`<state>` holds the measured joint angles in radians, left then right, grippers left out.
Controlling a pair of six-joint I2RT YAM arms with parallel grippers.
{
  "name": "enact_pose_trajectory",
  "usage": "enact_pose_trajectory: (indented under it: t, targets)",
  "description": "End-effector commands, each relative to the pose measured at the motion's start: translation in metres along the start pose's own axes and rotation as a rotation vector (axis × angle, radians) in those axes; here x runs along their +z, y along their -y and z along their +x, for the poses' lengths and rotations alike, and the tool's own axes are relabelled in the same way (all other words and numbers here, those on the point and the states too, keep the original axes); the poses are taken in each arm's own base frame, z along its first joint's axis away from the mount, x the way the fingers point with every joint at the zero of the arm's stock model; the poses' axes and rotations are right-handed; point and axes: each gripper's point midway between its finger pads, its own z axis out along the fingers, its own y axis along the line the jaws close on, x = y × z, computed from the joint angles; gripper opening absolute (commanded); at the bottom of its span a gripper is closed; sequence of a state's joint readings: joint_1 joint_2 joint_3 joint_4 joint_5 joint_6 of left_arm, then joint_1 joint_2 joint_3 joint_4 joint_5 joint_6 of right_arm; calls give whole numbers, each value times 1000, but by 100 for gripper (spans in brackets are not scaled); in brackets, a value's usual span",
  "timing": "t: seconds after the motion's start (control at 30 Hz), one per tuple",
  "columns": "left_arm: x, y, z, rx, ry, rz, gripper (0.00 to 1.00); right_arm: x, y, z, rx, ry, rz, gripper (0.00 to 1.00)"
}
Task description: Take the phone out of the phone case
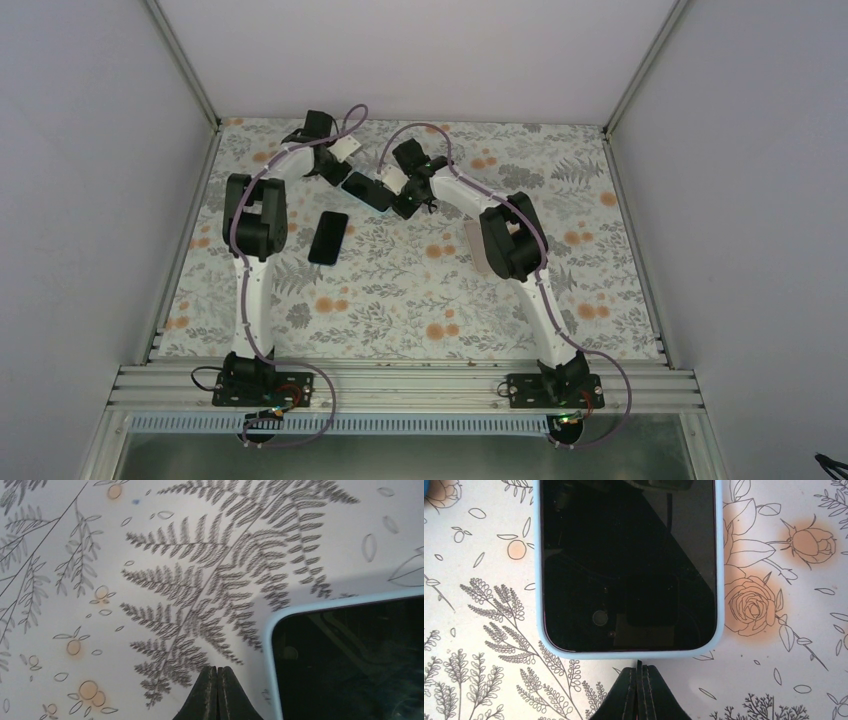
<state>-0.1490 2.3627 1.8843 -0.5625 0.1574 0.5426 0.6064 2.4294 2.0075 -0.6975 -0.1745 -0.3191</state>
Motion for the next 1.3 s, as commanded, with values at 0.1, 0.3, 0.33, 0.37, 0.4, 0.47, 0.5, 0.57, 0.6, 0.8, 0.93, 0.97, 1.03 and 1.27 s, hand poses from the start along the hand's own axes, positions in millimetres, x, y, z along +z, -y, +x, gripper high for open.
enact_pose_trajectory:
  t: [0.1, 0.3, 0.33, 0.37, 0.4, 0.47, 0.5, 0.57, 0.6, 0.8, 0.93, 0.97, 1.03, 1.27]
  targets:
    - [-1, 54, 6, 111, -87, 146, 2, 2, 3, 4, 41, -11, -7, 3]
    - [-21, 106, 28, 182, -202, 267, 2, -1, 15, 5, 96, -4, -12, 3]
    - [-26, 110, 31, 180, -212, 285, 2, -2, 16, 6, 109, -1, -21, 3]
    - [-30, 114, 34, 179, -219, 303, 2, -2, 17, 7, 123, 0, -32, 3]
    - [-34, 118, 35, 179, -224, 316, 2, -3, 18, 7, 137, 2, -42, 3]
    - [-43, 125, 39, 188, -229, 339, 2, -4, 19, 9, 166, 7, -73, 3]
    - [-46, 131, 40, 195, -235, 351, 2, -5, 22, 10, 182, 7, -86, 3]
    - [-52, 144, 40, 217, -240, 378, 2, -6, 23, 12, 202, 8, -111, 3]
    - [-54, 150, 40, 229, -241, 389, 2, -7, 24, 13, 211, 7, -125, 3]
    - [-58, 189, 33, 306, -249, 439, 2, -14, 32, 21, 218, 4, -190, 4]
    - [-56, 217, 27, 342, -251, 498, 2, -14, 30, 22, 177, -3, -216, 3]
    - [-58, 226, 25, 346, -249, 529, 2, -14, 28, 21, 168, -1, -225, 3]
    - [-66, 239, 18, 349, -223, 583, 2, -14, 25, 22, 162, 2, -249, 3]
    - [-81, 262, -3, 375, -147, 630, 2, -17, -5, 25, 145, -3, -408, 3]
